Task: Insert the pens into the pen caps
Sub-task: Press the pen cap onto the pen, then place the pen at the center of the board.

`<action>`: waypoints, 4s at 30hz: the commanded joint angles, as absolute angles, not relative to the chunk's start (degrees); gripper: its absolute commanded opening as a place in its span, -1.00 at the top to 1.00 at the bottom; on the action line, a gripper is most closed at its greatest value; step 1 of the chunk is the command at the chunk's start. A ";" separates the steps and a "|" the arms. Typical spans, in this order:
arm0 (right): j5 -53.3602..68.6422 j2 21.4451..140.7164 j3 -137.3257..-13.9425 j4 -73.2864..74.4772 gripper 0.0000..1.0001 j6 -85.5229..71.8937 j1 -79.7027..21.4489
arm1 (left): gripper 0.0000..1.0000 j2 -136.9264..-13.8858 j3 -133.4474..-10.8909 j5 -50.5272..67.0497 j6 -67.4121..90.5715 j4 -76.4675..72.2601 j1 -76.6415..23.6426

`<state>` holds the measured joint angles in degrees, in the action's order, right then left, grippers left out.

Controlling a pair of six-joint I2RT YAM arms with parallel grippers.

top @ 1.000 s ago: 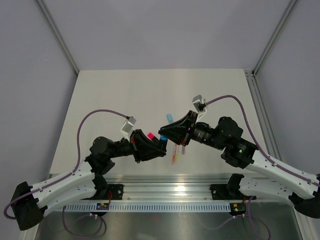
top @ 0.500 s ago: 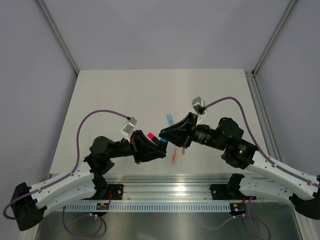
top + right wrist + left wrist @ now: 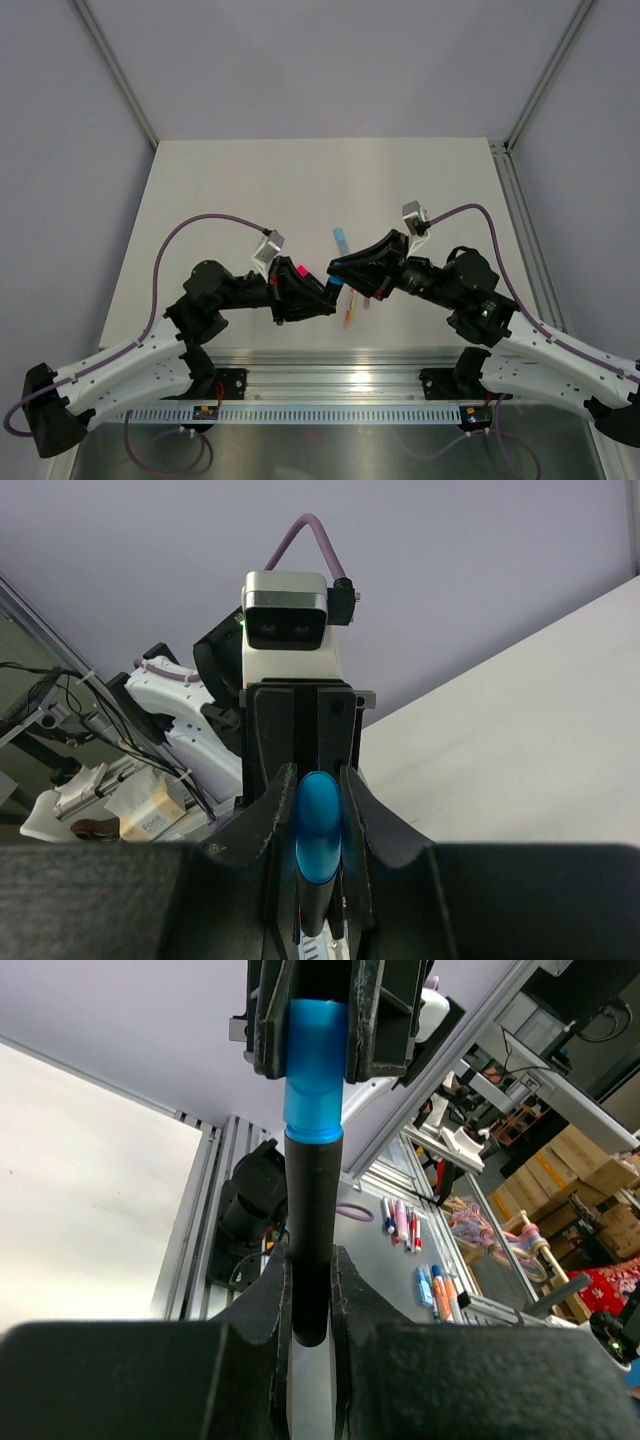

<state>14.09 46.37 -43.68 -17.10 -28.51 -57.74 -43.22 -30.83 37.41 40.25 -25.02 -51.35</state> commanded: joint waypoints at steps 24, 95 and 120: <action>11.95 44.12 -27.33 -2.11 1.00 -37.61 -69.34 | 1.00 -49.04 -42.63 36.21 42.45 -38.23 -42.36; -7.56 65.13 -46.23 -6.68 -0.49 -39.11 -60.03 | 1.00 -38.58 -15.22 9.42 49.65 -25.50 -44.39; -19.16 34.46 -33.93 12.39 -0.75 -38.76 -57.57 | 0.90 -88.23 -38.58 9.15 57.83 -27.53 -31.38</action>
